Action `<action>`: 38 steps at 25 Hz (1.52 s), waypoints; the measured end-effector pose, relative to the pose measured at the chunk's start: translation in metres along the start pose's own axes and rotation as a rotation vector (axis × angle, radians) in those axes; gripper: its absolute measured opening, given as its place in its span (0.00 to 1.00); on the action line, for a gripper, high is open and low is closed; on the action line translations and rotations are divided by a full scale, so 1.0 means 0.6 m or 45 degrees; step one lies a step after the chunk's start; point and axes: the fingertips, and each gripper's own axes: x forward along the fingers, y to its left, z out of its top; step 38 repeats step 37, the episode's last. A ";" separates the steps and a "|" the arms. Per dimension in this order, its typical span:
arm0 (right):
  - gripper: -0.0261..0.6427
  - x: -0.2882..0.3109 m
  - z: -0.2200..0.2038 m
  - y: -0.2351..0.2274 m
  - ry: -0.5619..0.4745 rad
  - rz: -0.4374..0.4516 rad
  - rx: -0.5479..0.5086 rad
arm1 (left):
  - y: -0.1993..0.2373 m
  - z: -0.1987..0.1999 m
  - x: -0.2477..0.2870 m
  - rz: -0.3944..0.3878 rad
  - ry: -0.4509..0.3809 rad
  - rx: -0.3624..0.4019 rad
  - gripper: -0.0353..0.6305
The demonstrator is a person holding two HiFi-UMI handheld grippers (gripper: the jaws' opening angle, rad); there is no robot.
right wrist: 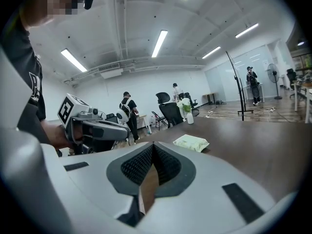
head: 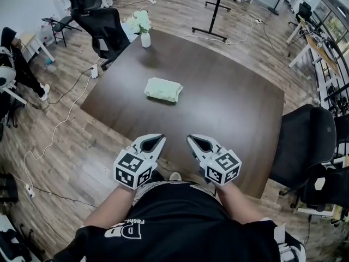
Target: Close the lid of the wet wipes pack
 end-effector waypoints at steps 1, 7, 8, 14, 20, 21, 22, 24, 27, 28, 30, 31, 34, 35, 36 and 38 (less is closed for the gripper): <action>0.05 0.000 0.001 0.001 -0.001 0.000 0.000 | 0.000 0.000 -0.001 0.002 0.000 0.000 0.08; 0.05 -0.005 -0.002 0.005 0.000 0.002 -0.008 | -0.003 -0.001 -0.005 0.011 -0.008 0.003 0.08; 0.05 -0.007 -0.004 0.005 0.001 0.002 -0.008 | -0.005 -0.002 -0.005 0.011 -0.008 0.003 0.08; 0.05 -0.009 -0.011 0.006 0.011 0.000 -0.006 | -0.010 -0.005 -0.004 0.009 -0.007 0.004 0.08; 0.05 -0.011 -0.013 0.005 0.015 0.006 -0.006 | -0.011 -0.005 -0.002 0.016 -0.009 -0.001 0.08; 0.05 -0.011 -0.015 0.006 0.015 0.007 -0.006 | -0.012 -0.006 -0.002 0.017 -0.010 -0.002 0.08; 0.05 -0.011 -0.016 0.007 0.015 0.008 -0.008 | -0.011 -0.008 -0.002 0.017 -0.011 -0.003 0.08; 0.05 -0.009 -0.017 0.008 0.013 0.009 -0.010 | -0.010 -0.009 -0.003 0.017 -0.012 -0.002 0.08; 0.05 -0.008 -0.016 0.007 0.013 0.009 -0.009 | -0.010 -0.009 -0.002 0.018 -0.012 -0.003 0.08; 0.05 -0.008 -0.015 0.007 0.012 0.009 -0.009 | -0.010 -0.008 -0.002 0.018 -0.012 -0.003 0.08; 0.05 -0.006 -0.015 0.007 0.012 0.009 -0.009 | -0.009 -0.006 -0.002 0.016 -0.013 -0.002 0.08; 0.05 -0.005 -0.015 0.008 0.011 0.009 -0.009 | -0.008 -0.006 -0.003 0.015 -0.013 -0.001 0.08; 0.05 -0.002 -0.015 0.007 0.010 0.009 -0.008 | -0.004 -0.005 -0.003 0.017 -0.014 0.000 0.08; 0.05 0.000 -0.014 0.007 0.010 0.010 -0.009 | -0.003 -0.004 -0.002 0.018 -0.015 0.001 0.08; 0.05 0.001 -0.013 0.006 0.010 0.011 -0.009 | -0.001 -0.002 -0.002 0.019 -0.015 0.001 0.08; 0.05 0.002 -0.012 0.005 0.010 0.011 -0.009 | 0.000 -0.001 -0.001 0.019 -0.015 0.001 0.08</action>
